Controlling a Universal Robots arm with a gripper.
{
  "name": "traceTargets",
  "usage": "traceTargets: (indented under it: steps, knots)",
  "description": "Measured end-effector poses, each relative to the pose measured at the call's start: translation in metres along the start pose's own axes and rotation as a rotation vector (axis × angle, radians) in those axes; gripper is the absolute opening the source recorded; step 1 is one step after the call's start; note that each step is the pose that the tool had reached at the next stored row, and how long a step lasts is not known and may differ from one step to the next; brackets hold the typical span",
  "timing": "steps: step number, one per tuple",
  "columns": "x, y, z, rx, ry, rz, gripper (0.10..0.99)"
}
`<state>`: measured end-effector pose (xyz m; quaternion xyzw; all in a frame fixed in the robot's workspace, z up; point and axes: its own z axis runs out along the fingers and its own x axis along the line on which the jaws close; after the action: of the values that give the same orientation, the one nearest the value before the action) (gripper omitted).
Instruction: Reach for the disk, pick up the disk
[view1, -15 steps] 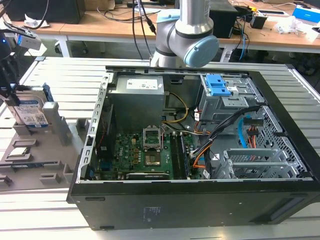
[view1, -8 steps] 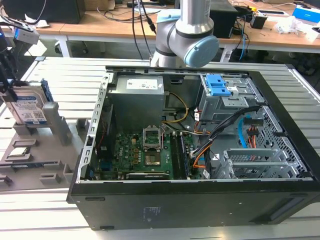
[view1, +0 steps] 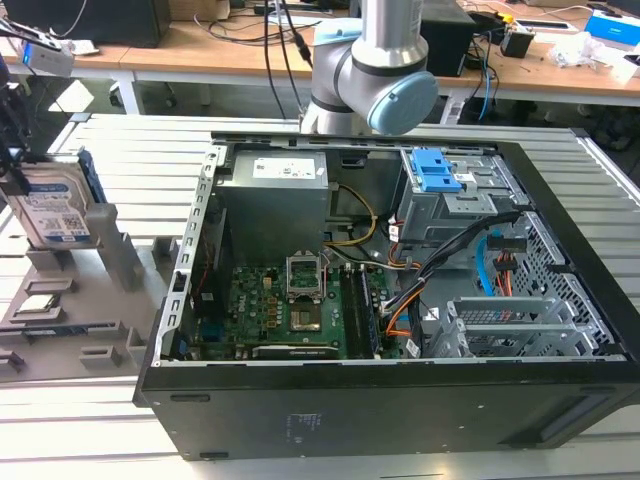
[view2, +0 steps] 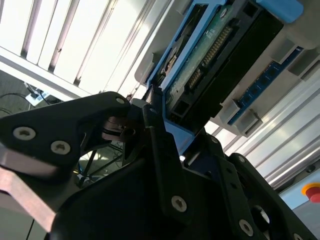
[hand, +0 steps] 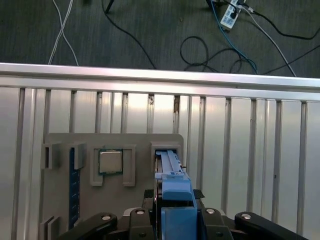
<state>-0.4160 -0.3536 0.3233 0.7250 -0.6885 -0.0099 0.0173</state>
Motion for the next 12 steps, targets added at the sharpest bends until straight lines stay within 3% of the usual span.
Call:
traceTargets:
  steps: [9,12]
  knots:
    - [0.0,0.0005,-0.0156,0.0,0.0,0.0,0.369]
    - [0.0,0.0007,-0.026,0.0,0.0001,0.0,0.369]
